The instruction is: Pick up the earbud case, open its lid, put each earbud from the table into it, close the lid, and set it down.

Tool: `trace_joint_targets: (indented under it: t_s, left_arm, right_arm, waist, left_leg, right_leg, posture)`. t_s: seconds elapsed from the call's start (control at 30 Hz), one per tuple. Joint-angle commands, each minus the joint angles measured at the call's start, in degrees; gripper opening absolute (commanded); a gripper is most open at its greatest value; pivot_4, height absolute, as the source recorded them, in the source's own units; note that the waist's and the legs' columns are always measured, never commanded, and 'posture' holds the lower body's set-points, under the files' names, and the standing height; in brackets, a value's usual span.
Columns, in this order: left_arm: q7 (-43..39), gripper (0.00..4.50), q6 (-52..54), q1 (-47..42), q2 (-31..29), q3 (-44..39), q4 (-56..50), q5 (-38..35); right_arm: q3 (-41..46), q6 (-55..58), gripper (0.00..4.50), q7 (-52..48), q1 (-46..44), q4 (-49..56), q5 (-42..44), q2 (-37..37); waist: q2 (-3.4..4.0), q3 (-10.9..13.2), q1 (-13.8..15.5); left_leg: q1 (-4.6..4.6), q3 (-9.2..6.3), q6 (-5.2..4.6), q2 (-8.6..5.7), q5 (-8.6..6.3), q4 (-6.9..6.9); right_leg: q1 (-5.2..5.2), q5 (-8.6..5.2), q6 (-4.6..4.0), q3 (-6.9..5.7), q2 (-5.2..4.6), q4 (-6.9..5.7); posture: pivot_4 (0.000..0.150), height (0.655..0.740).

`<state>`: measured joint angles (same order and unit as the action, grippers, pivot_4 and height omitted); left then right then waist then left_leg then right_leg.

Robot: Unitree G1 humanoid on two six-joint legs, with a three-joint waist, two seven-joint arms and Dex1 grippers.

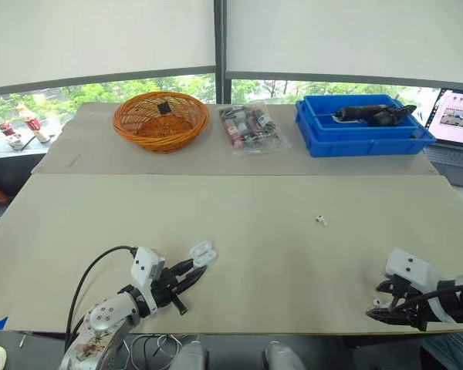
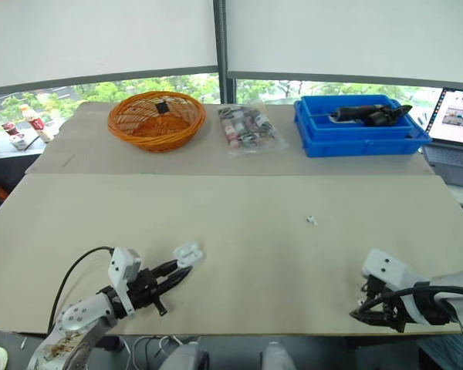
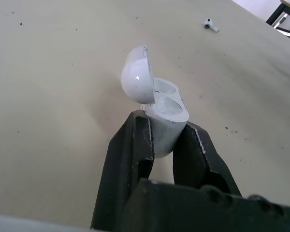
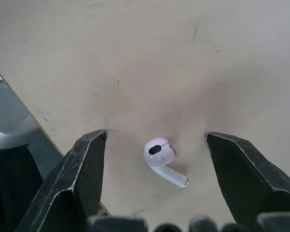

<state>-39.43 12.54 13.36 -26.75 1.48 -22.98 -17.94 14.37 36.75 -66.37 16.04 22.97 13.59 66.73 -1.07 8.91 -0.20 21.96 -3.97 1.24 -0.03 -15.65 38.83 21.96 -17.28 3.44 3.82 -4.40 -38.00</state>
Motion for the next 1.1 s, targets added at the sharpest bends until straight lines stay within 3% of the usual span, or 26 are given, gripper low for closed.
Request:
trace_joint_targets:
  t_s: [0.03, 0.23, 0.63, 1.1]
  left_arm:
    - [-0.11, 0.55, -1.14, 0.16, -0.24, -0.23, -1.49, -0.11]
    - [0.24, 0.55, -0.97, 0.84, 0.01, 0.28, -2.23, 0.06]
    - [1.03, 0.55, -0.73, 1.73, 0.15, 0.62, -3.18, 0.19]
    - [1.49, 0.55, -1.08, 2.43, 0.23, 1.1, -3.4, 0.11]
  right_arm:
    - [1.94, -5.16, 3.42, -3.18, -0.44, 1.55, -1.08, 3.81]
    - [-3.68, -11.91, 3.42, -3.84, -1.68, -0.56, -7.89, 10.03]
    - [-14.7, -14.5, 3.42, -4.43, -12.71, -5.22, -11.91, 9.09]
    - [-15.85, -14.28, 3.42, -6.81, -12.5, -4.63, -11.94, 9.47]
  waist:
    - [0.07, 0.0, -0.01]
    - [0.06, 0.01, 0.04]
    - [0.09, 0.01, -0.04]
    - [0.09, 0.01, -0.01]
  left_leg:
    - [0.01, 0.01, 0.0, 0.0, 0.0, -0.01]
    - [0.02, 0.02, 0.0, 0.0, 0.0, 0.0]
    - [0.02, 0.02, 0.0, 0.0, 0.0, -0.01]
    - [0.02, 0.02, 0.0, 0.0, 0.0, -0.01]
  right_leg:
    - [0.01, 0.0, 0.0, 0.0, 0.0, 0.0]
    - [0.01, 0.0, 0.0, 0.0, -0.01, 0.01]
    - [0.04, 0.0, 0.0, 0.01, -0.02, 0.01]
    - [0.03, 0.0, 0.0, 0.01, -0.02, 0.01]
  posture:
    - [0.15, 0.74]
    - [0.15, 0.74]
    - [0.15, 0.74]
    - [0.15, 0.74]
